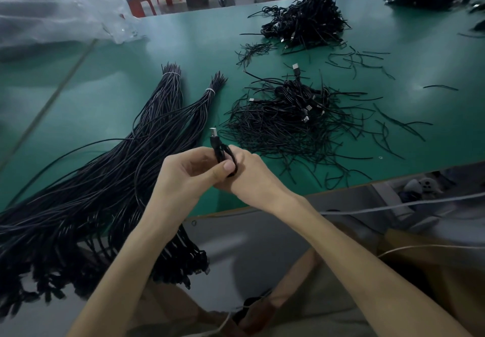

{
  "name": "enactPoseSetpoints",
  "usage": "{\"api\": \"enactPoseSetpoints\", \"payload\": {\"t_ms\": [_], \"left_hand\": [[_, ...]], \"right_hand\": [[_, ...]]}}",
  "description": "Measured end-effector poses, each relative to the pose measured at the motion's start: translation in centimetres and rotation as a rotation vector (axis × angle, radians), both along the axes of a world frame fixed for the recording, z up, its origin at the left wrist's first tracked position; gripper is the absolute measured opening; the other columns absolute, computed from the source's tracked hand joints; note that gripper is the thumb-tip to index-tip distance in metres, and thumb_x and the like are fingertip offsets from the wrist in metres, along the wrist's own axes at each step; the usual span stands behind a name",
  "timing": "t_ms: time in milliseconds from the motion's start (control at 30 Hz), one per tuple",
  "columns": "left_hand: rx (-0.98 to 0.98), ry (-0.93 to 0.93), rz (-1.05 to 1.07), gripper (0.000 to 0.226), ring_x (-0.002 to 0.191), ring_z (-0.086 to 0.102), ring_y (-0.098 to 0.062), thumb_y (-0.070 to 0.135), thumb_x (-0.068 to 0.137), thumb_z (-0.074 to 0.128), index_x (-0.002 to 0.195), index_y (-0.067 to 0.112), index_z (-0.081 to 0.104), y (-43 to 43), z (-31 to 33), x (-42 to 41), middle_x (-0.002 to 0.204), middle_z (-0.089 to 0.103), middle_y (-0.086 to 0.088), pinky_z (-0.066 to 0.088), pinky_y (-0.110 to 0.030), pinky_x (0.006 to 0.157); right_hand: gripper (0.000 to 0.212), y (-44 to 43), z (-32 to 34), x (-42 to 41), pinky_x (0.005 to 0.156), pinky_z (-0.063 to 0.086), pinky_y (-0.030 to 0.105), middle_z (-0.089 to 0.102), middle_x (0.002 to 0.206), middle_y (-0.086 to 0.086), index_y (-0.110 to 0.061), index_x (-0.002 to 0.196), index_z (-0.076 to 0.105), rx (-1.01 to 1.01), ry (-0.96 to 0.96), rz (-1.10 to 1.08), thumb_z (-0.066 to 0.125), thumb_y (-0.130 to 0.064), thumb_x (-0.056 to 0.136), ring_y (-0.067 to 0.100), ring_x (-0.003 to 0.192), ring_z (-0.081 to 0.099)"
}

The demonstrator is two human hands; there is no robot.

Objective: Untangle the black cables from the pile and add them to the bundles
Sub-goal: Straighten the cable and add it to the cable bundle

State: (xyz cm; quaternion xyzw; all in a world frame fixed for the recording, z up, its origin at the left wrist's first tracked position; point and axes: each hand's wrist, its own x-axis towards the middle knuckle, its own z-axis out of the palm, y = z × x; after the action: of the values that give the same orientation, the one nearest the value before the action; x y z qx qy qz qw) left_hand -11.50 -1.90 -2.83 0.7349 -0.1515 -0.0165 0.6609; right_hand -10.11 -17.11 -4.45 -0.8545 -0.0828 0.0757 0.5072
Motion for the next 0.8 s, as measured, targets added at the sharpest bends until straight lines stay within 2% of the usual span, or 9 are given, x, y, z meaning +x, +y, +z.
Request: {"api": "enactPoseSetpoints", "payload": {"t_ms": [133,200,300,400,433,533,600,700,800], "left_hand": [[-0.026,-0.031,0.064,0.021,0.080,0.069,-0.010,0.027,0.077,0.082,0.093,0.014,0.079,-0.8,-0.5,-0.4,0.086,0.077,-0.004,0.055,-0.022,0.075],[-0.025,-0.053,0.118,0.018,0.078,0.069,-0.008,0.030,0.078,0.082,0.090,0.017,0.079,-1.1,-0.9,-0.5,0.083,0.076,-0.003,0.054,-0.020,0.072],[0.012,-0.076,0.165,0.018,0.077,0.069,-0.009,0.035,0.079,0.080,0.089,0.020,0.079,-1.0,-1.4,-0.3,0.081,0.076,-0.002,0.055,-0.023,0.071],[0.003,-0.062,0.180,0.004,0.071,0.064,-0.001,0.029,0.083,0.079,0.080,0.029,0.077,-0.5,-1.6,-0.1,0.073,0.073,0.007,0.050,-0.017,0.067],[0.017,-0.078,0.190,0.014,0.066,0.060,0.003,0.023,0.086,0.078,0.075,0.032,0.075,-0.3,-2.0,0.0,0.068,0.069,0.012,0.047,-0.011,0.063],[-0.021,-0.030,0.198,0.014,0.063,0.058,0.000,0.020,0.084,0.078,0.071,0.020,0.071,0.5,-2.4,0.3,0.064,0.065,0.009,0.045,-0.011,0.059],[-0.026,0.007,0.176,0.017,0.073,0.067,-0.012,0.019,0.080,0.080,0.084,0.004,0.074,0.9,-2.6,0.6,0.076,0.074,-0.004,0.052,-0.018,0.067],[-0.016,0.024,0.096,0.013,0.089,0.075,-0.019,0.006,0.083,0.077,0.095,0.007,0.080,1.2,-2.5,1.0,0.092,0.079,-0.009,0.057,-0.021,0.078],[0.036,0.003,0.067,0.016,0.093,0.073,-0.019,-0.003,0.089,0.070,0.093,0.010,0.078,1.0,-2.5,1.0,0.093,0.077,-0.011,0.057,-0.024,0.084]], "right_hand": [[0.021,0.0,-0.1,-0.1,0.081,0.059,0.051,0.073,0.099,0.003,-0.023,0.108,0.062,-0.050,-0.010,-0.011,0.064,-0.032,0.089,0.026,0.092,0.071],[0.029,0.2,0.1,-0.3,0.086,0.058,0.050,0.073,0.103,0.001,-0.024,0.111,0.064,-0.028,0.009,-0.011,0.063,-0.042,0.088,0.025,0.096,0.070],[0.027,0.1,0.1,-0.4,0.089,0.057,0.049,0.073,0.105,0.002,-0.025,0.114,0.064,0.001,0.015,-0.024,0.065,-0.030,0.087,0.025,0.098,0.070],[0.028,-0.4,-0.1,-0.3,0.081,0.057,0.042,0.071,0.098,-0.001,-0.022,0.106,0.059,0.007,-0.004,-0.009,0.076,-0.029,0.086,0.017,0.088,0.068],[0.031,-0.5,0.0,-0.3,0.074,0.056,0.035,0.068,0.094,-0.003,-0.022,0.103,0.056,0.008,-0.010,0.006,0.080,-0.031,0.084,0.013,0.083,0.065],[0.032,-0.8,0.1,-0.4,0.061,0.045,0.025,0.060,0.085,-0.006,-0.022,0.097,0.051,-0.021,-0.027,0.062,0.079,-0.034,0.086,0.009,0.070,0.054],[0.030,-0.8,0.0,-0.5,0.067,0.051,0.032,0.064,0.091,-0.002,-0.020,0.100,0.051,-0.055,-0.009,0.103,0.075,-0.035,0.090,0.013,0.077,0.059],[0.030,-0.7,-0.1,-0.6,0.086,0.056,0.046,0.068,0.104,0.003,-0.017,0.107,0.054,-0.041,0.045,0.119,0.074,-0.035,0.092,0.020,0.094,0.067],[0.032,-0.7,0.1,-0.7,0.093,0.054,0.045,0.068,0.111,0.001,-0.017,0.111,0.056,-0.053,0.075,0.133,0.073,-0.037,0.093,0.017,0.101,0.066]]}}
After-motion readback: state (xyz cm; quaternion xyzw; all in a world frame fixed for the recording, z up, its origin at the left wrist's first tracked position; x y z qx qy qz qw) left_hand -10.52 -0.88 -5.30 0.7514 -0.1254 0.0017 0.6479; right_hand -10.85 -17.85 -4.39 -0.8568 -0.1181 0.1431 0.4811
